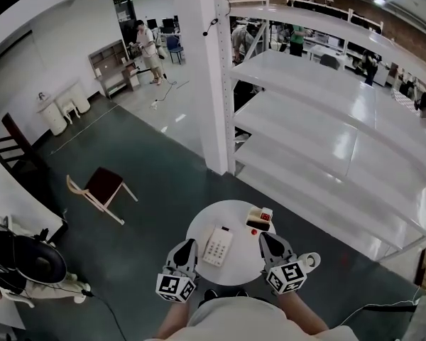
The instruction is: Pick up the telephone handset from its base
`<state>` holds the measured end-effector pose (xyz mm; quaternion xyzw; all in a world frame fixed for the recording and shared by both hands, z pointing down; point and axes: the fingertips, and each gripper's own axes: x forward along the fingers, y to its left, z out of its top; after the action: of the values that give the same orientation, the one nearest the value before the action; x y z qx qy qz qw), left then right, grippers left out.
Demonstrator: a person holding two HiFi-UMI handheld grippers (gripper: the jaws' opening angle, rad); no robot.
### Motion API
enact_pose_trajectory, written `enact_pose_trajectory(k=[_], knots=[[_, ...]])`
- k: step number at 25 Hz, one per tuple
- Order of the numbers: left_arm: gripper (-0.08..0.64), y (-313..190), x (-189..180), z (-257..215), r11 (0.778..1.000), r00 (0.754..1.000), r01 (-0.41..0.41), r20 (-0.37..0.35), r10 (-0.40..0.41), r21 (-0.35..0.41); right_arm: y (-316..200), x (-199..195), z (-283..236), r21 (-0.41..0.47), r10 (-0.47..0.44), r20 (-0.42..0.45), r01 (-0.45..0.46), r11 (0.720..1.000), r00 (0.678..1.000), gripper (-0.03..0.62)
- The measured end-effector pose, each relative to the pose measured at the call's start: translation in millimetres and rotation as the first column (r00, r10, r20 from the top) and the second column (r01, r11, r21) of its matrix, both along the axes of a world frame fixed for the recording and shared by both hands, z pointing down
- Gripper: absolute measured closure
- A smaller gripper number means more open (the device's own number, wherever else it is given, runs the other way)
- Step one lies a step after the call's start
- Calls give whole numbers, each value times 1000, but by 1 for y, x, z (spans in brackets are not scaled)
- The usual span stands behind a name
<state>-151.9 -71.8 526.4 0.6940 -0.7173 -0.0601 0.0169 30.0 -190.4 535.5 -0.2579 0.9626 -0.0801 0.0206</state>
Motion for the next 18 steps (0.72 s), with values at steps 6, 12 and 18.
enact_pose_trajectory(k=[6, 12, 18], knots=[[534, -5, -18, -5, 1000, 999, -31, 17, 31, -1, 1, -14, -2, -4, 31, 7, -31, 1000, 999, 583], [534, -12, -36, -12, 998, 997, -65, 51, 66, -4, 1, -24, -7, -2, 74, 8, -74, 997, 997, 583], [534, -15, -45, -12, 994, 993, -106, 55, 106, -15, 7, -31, -8, -8, 106, -1, -106, 994, 994, 583]])
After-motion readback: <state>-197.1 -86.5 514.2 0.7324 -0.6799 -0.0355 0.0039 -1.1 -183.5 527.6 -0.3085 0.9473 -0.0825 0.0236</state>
